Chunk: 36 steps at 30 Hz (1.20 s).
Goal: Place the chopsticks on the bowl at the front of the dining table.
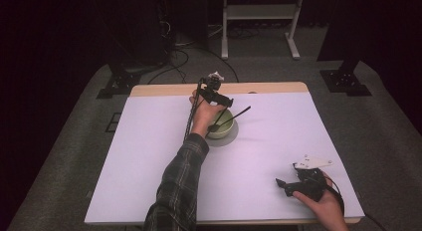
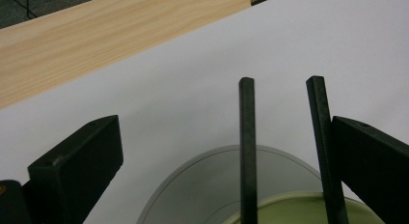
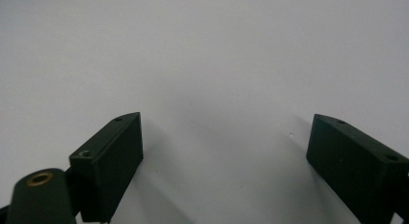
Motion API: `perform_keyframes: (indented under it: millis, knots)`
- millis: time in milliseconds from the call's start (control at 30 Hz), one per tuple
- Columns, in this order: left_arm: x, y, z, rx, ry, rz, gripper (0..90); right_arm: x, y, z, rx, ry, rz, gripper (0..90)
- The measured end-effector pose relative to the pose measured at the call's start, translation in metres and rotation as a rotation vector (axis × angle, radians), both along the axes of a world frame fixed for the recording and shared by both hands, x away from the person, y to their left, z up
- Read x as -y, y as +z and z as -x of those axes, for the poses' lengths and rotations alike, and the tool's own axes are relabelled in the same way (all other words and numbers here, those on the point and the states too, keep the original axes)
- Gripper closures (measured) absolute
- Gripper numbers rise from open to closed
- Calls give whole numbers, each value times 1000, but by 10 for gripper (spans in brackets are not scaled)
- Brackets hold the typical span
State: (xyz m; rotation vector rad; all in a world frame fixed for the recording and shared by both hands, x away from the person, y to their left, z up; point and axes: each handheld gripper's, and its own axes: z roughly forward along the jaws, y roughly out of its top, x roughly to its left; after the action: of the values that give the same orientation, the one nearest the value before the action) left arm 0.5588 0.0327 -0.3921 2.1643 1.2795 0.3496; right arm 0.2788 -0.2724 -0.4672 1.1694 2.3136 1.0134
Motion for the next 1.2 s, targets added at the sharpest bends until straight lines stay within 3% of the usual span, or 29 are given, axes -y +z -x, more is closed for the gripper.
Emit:
perform_keyframes:
  millis: [367, 900, 1100, 1200]
  knots:
    - [-14, 2, -4, -1, 39, 21, 0, 0, 0, 0, 1, 0, 0, 114]
    - [-33, 7, -7, -10, 81, 18, 0, 0, 0, 0, 2, 0, 1, 114]
    - [-38, 17, 1, -7, 67, 40, 0, 0, 0, 0, 2, 0, 1, 114]
    - [-49, 28, 13, 14, 59, 45, 0, 0, 0, 0, 2, 0, 0, 114]
